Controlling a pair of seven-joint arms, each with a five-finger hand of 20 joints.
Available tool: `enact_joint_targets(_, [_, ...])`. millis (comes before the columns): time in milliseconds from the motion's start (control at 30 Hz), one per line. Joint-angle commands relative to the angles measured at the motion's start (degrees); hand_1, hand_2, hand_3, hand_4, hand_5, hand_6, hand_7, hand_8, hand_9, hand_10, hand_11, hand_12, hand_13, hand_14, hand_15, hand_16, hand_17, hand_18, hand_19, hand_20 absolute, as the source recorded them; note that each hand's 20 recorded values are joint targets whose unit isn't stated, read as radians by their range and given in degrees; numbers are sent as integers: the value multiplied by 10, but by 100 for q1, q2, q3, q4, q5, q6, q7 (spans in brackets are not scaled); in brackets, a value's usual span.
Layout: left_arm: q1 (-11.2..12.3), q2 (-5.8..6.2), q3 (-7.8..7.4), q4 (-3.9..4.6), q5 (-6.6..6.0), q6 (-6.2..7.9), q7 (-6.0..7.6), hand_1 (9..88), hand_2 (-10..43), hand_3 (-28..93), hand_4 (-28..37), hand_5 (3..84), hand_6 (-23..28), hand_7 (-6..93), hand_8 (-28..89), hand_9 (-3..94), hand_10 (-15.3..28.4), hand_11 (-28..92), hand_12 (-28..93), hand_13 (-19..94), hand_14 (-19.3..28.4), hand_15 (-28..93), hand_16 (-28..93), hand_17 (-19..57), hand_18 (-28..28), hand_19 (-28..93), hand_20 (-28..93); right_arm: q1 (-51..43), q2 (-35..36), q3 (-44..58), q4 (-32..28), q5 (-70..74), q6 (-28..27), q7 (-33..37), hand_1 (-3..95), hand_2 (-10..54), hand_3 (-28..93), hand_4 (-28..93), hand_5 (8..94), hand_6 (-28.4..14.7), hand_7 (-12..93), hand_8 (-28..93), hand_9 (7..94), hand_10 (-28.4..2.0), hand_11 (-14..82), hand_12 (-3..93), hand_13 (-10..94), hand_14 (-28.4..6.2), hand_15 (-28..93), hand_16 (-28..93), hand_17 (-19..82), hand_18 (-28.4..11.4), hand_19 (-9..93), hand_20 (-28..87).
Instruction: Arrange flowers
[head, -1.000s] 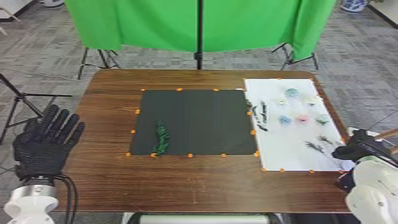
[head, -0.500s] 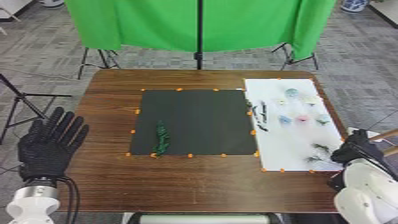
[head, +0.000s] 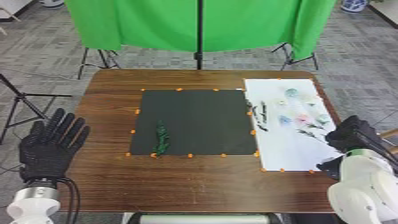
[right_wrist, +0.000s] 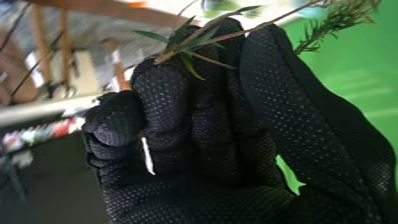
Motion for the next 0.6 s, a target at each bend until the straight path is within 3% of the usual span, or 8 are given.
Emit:
enact_joint_targets(33, [21, 44, 59, 51, -49, 48, -98, 293, 176, 708, -251, 445, 76, 102, -79, 381, 143, 157, 124, 290, 153, 363, -37, -40, 150, 346, 192, 808, -78, -975, -200, 93, 53, -346, 592, -95, 713, -251, 798, -6, 309, 191, 898, -88, 209, 497, 739, -121, 621, 441, 417, -252, 928, 421])
enact_joint_targets(200, [-139, 87, 183, 107, -35, -7, -213, 291, 175, 709, -252, 445, 76, 103, -80, 381, 143, 157, 125, 291, 153, 363, -37, -41, 150, 347, 192, 1223, -395, -1893, -143, 100, 245, -711, 592, -95, 712, -253, 792, -8, 319, 198, 893, -88, 210, 510, 737, -122, 623, 445, 418, -252, 931, 422])
enact_joint_targets(333, [-255, 161, 235, 159, -39, 70, -218, 291, 175, 708, -255, 444, 76, 103, -80, 380, 143, 157, 125, 291, 153, 363, -37, -41, 151, 347, 193, 1653, -802, -2614, 130, 24, -104, -781, 591, -95, 713, -251, 788, -9, 325, 200, 889, -93, 211, 514, 730, -123, 625, 449, 415, -252, 932, 420])
enact_joint_targets(600, [-410, 225, 419, 261, -21, -15, -385, 293, 176, 706, -257, 443, 75, 103, -80, 381, 142, 158, 125, 298, 154, 370, -34, -42, 151, 348, 194, 1983, -1626, -3552, 979, -449, -429, -1070, 587, -95, 709, -239, 785, -14, 329, 205, 883, -102, 214, 513, 726, -134, 631, 447, 414, -260, 932, 416])
